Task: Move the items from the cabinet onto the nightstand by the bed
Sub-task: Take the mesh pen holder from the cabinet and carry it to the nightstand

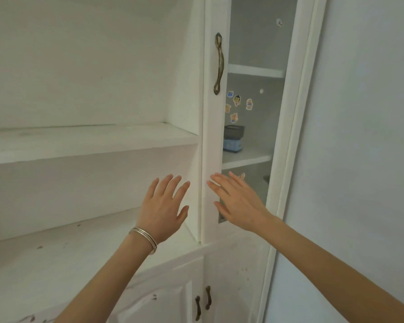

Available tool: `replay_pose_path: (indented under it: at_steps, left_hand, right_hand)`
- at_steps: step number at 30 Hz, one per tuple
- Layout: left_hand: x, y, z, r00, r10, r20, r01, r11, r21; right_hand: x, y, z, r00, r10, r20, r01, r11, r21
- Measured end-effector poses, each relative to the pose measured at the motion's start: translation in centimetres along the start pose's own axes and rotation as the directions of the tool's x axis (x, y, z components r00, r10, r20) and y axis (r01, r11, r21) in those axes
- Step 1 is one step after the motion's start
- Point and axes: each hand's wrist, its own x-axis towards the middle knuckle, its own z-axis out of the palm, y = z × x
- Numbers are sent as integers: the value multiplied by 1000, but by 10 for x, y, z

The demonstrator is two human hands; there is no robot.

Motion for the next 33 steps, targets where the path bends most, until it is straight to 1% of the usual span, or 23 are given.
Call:
replay_pose_path:
  at_steps: [3, 9, 12, 15, 20, 24, 30, 33]
  left_hand:
    - [32, -17, 14, 999, -17, -29, 18, 999, 42]
    - [98, -38, 35, 995, -5, -104, 17, 994, 111]
    - [122, -44, 44, 993, -5, -121, 24, 988, 154]
    - [127, -51, 52, 990, -12, -138, 37, 983, 180]
    - [127, -61, 58, 983, 12, -181, 23, 981, 191]
    - [126, -60, 58, 983, -3, -185, 37, 984, 176]
    - [126, -61, 53, 990, -13, -140, 33, 990, 140]
    - [126, -55, 51, 991, -52, -124, 66, 992, 111]
  right_hand:
    - [36, 22, 25, 997, -46, -56, 45, 999, -19]
    - [88, 63, 66, 979, -182, -96, 173, 980, -95]
    - [103, 77, 80, 946, -298, -131, 270, 943, -195]
    - [107, 91, 91, 901, -405, -154, 337, 879, -338]
    - [110, 110, 94, 820, -550, -156, 448, 788, -423]
    - [115, 107, 86, 807, -574, -142, 470, 768, -435]
    - [101, 96, 55, 756, -611, -236, 497, 770, -400]
    - [77, 92, 32, 774, -581, -253, 480, 798, -364]
